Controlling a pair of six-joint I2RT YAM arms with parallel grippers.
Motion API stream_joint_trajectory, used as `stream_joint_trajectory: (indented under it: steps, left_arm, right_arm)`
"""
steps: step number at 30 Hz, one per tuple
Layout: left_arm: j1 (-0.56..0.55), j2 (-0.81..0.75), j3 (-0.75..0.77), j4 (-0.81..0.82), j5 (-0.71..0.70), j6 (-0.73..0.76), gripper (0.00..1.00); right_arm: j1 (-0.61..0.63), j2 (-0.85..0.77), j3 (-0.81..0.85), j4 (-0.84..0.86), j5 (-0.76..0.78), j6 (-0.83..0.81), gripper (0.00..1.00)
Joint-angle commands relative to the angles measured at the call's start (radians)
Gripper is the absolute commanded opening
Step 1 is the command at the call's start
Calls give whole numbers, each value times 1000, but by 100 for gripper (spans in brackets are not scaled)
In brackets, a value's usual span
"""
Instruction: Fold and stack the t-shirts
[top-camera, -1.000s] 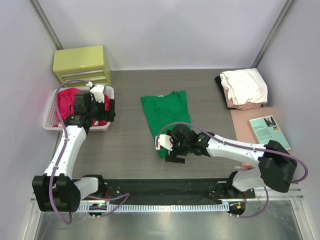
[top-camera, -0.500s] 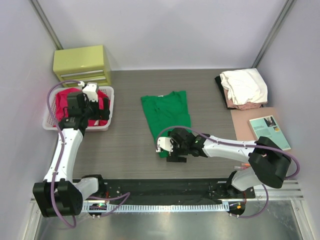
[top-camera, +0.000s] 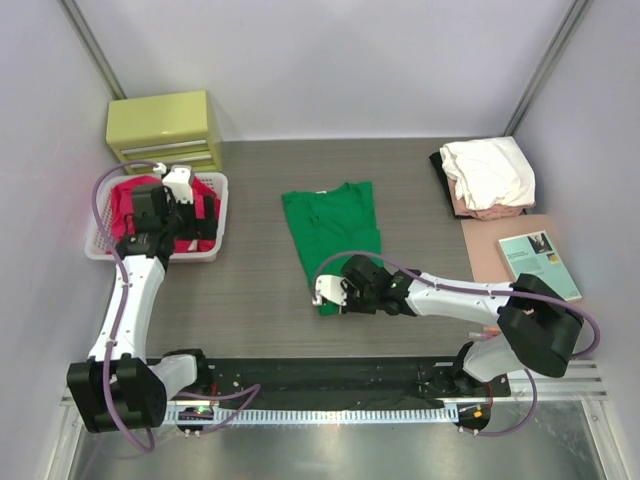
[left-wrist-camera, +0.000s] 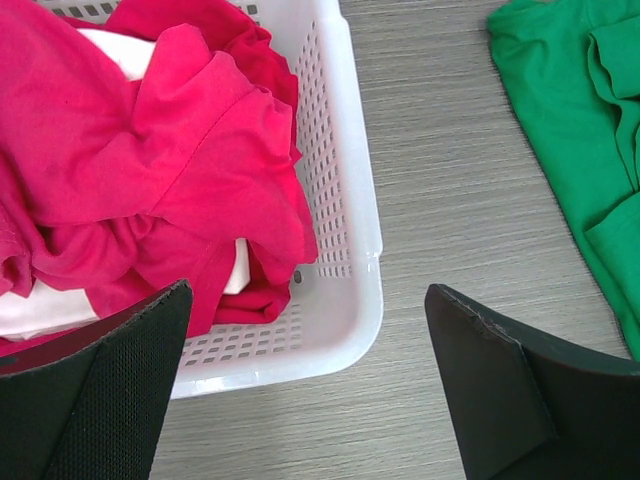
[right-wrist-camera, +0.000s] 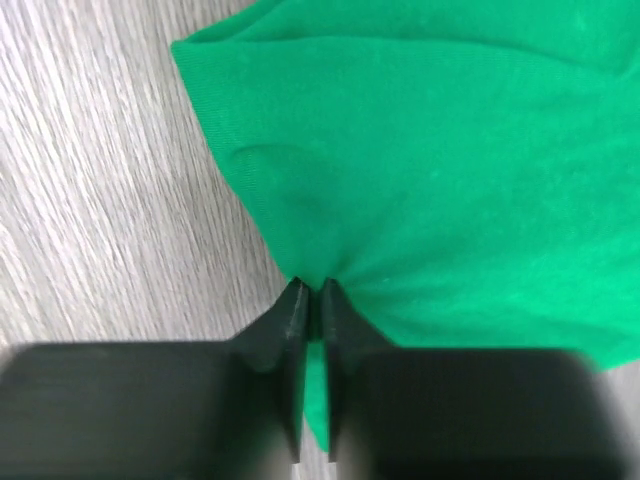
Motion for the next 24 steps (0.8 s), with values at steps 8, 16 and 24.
stream_joint_trajectory:
  steps: [8,16,24]
  left_arm:
    - [18,3,14,34,19,-5,100]
    - [19,-1,11,34,24,-5,100]
    - [22,-24,3,28,24,-2,100]
  right_arm:
    - [17,-8,-3,20,-25,21,4]
    - [42,-2,8,1,-24,15,77]
    - [51,119,11,69,5,-5,76]
